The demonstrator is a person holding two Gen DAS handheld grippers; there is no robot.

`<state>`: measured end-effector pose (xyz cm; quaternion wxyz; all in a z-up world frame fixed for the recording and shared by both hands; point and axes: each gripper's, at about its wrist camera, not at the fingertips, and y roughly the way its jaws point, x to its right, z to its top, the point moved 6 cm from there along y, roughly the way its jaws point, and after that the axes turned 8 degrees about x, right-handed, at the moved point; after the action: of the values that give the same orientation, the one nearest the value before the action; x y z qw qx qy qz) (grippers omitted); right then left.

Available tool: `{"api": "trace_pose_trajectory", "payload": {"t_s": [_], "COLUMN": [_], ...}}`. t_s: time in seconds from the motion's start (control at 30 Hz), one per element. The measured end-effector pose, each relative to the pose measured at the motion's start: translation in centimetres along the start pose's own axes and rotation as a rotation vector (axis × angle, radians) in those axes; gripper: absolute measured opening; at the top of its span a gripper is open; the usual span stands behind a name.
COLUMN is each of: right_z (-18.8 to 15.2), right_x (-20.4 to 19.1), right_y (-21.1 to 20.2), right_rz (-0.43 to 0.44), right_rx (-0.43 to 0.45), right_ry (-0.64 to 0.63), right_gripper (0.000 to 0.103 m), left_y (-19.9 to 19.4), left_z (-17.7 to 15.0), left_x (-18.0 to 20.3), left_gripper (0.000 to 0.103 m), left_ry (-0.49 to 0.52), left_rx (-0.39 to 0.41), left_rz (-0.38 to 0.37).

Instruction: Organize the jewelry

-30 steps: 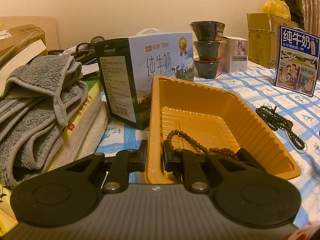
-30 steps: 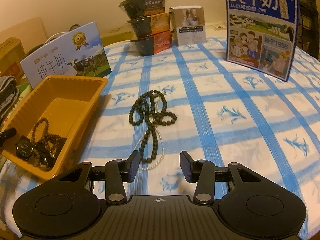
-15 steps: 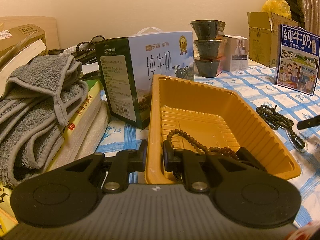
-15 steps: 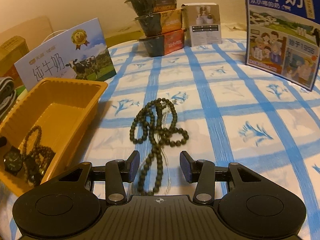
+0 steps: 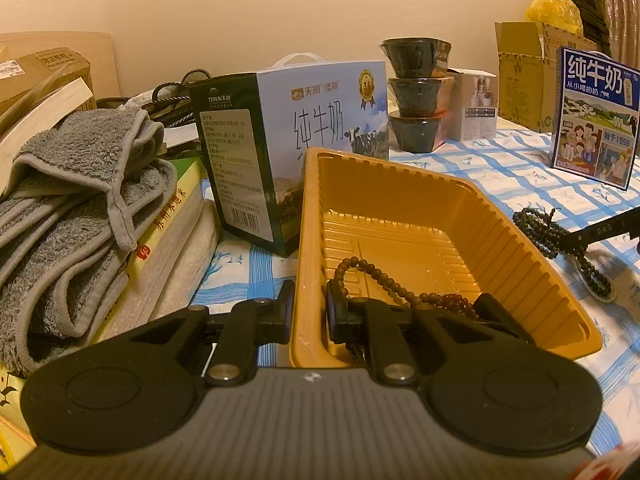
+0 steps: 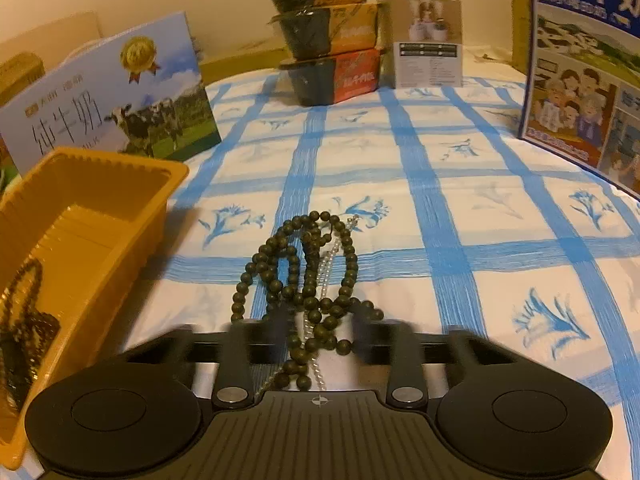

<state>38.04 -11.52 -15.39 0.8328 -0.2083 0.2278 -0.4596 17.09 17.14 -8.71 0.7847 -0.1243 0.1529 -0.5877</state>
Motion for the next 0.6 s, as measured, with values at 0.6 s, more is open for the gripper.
{"api": "trace_pose_trajectory", "payload": {"t_s": [0.6], "right_z": [4.7], "right_x": [-3.0], "right_y": [-11.8], "right_rz": [0.086], "right_rx": [0.282], "right_ry": [-0.009], "right_gripper": [0.007], "left_y": [-0.1], "left_z": [-0.1], "left_x": [0.0], "left_gripper": [0.014], "left_ry": [-0.008], "left_rx": [-0.001], "left_rz": [0.001]}}
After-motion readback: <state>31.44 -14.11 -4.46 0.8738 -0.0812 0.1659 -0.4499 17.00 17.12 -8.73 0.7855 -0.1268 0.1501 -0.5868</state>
